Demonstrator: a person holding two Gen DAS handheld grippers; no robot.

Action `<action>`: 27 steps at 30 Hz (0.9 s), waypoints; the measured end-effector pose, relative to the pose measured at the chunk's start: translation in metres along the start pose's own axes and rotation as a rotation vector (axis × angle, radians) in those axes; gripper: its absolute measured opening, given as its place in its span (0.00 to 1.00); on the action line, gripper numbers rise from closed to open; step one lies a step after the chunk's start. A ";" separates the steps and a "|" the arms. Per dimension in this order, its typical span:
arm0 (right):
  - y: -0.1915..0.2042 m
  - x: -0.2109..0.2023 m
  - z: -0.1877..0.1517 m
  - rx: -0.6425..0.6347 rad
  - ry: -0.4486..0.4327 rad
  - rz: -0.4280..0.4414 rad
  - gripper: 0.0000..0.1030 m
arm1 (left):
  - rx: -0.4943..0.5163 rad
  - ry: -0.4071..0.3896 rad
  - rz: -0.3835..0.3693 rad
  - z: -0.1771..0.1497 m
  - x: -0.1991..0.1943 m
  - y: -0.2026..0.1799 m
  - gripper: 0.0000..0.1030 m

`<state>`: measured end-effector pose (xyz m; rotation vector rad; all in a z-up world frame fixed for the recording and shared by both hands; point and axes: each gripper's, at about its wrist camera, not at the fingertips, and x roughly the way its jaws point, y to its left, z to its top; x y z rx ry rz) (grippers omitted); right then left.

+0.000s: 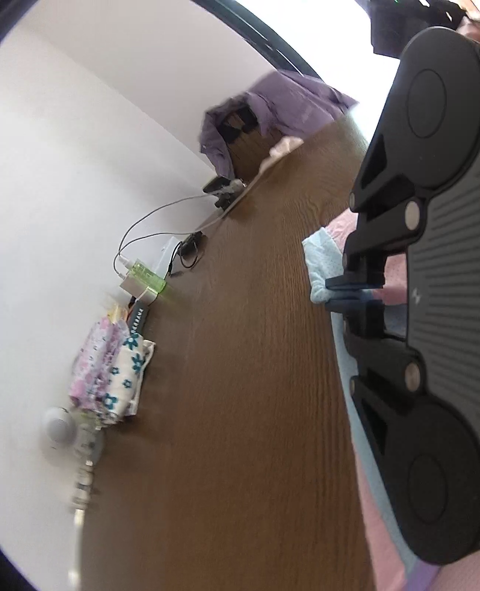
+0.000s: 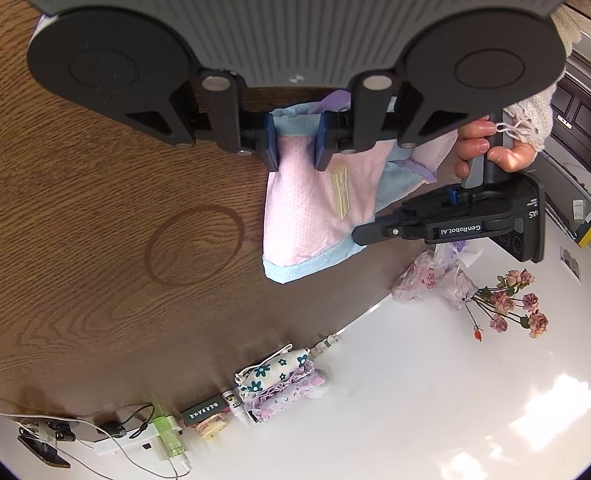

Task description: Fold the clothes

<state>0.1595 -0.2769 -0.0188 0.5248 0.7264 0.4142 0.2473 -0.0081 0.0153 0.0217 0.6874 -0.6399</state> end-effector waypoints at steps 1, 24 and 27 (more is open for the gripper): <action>0.002 0.000 0.000 -0.009 -0.001 -0.007 0.19 | 0.018 -0.002 0.012 0.001 0.000 -0.003 0.04; -0.009 0.008 0.007 0.159 -0.045 0.061 0.08 | 0.144 0.046 -0.034 -0.039 -0.012 -0.032 0.37; -0.009 -0.006 0.015 0.120 -0.086 0.046 0.08 | 0.144 0.032 -0.061 -0.038 -0.015 -0.039 0.42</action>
